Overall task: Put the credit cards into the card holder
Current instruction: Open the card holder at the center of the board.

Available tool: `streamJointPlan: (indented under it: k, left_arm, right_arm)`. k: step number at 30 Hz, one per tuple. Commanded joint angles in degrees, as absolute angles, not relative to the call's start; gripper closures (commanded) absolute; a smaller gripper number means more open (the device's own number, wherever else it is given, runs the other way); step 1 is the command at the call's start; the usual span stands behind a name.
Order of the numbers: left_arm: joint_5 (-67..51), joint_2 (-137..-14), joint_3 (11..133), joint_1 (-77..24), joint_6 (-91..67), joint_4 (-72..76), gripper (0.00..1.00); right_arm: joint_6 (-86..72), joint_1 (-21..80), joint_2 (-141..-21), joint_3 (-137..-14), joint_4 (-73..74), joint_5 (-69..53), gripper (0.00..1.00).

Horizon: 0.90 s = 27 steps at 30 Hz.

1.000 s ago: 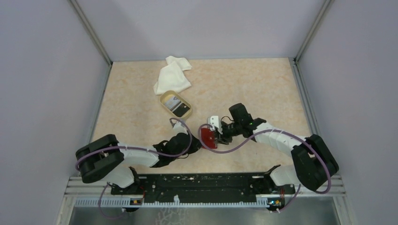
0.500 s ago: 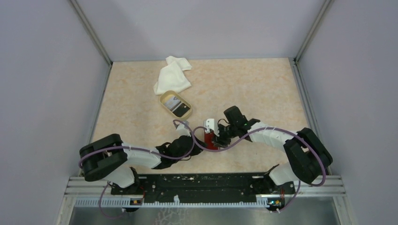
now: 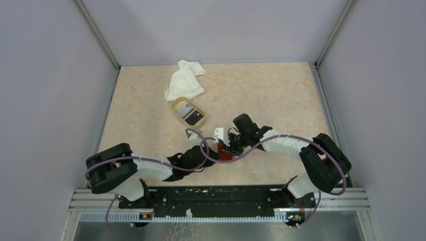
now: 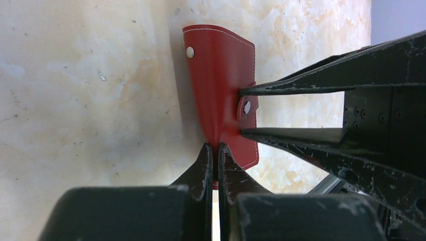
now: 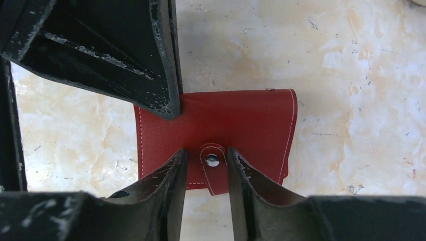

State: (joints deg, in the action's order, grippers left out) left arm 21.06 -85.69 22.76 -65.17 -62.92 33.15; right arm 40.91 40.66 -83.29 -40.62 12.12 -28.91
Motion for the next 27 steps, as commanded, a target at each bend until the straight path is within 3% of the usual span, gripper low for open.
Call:
streamJointPlan:
  k: [1,10,19,26,27]
  left_arm:
    - [20.97,-84.4,22.54,-66.01,-62.91,37.68,1.0]
    - [22.79,-84.05,19.37,-66.01,-65.12,38.48,1.0]
    - [23.71,-84.99,17.58,-65.96,-69.07,37.82,0.99]
    - [23.75,-81.12,17.24,-65.92,-63.6,36.11,0.28]
    - [23.48,-80.22,17.2,-65.92,-62.22,35.72,0.22]
  right_arm:
    - [42.01,42.01,-85.98,-43.21,12.4,-26.12,0.7]
    - [41.25,41.96,-83.87,-43.33,12.84,-24.81,1.0]
    - [42.32,38.32,-78.14,-42.94,14.15,-32.97,1.0]
    - [41.27,32.12,-70.81,-41.56,13.69,-42.22,1.0]
    - [41.3,31.82,-70.11,-41.35,13.64,-43.27,1.0]
